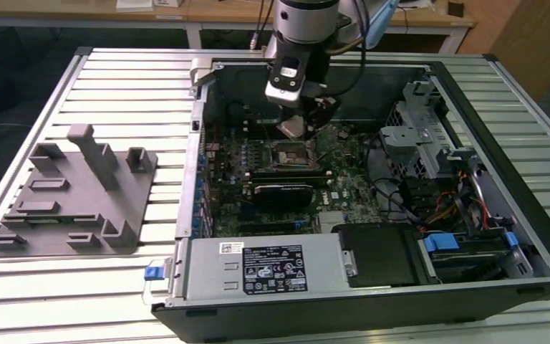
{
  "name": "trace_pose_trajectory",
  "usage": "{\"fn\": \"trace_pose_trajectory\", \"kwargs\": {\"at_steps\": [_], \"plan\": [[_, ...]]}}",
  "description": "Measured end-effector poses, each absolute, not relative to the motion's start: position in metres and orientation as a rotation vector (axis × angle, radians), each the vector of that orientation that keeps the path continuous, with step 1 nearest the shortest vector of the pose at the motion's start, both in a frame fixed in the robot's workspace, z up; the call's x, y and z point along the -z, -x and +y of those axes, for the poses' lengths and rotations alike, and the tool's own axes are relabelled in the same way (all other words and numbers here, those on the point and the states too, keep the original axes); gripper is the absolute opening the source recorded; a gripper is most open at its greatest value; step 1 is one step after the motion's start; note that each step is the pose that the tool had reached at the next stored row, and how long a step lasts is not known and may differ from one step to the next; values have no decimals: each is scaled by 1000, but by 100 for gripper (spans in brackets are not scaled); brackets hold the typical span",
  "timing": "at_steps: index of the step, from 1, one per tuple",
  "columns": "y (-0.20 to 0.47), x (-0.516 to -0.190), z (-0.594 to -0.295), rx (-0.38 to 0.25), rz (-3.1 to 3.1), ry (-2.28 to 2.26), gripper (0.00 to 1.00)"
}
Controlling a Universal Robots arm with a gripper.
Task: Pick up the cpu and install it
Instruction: 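Place the cpu into insertion slot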
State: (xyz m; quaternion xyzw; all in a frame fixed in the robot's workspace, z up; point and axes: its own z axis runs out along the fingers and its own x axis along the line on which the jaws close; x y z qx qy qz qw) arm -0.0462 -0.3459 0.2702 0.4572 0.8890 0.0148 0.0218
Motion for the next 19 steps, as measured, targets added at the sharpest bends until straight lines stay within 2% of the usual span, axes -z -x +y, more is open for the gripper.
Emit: {"fn": "trace_pose_trajectory", "kwargs": {"at_steps": [19], "plan": [[46,-270,-346,-37,2556,-1745,55]]}}
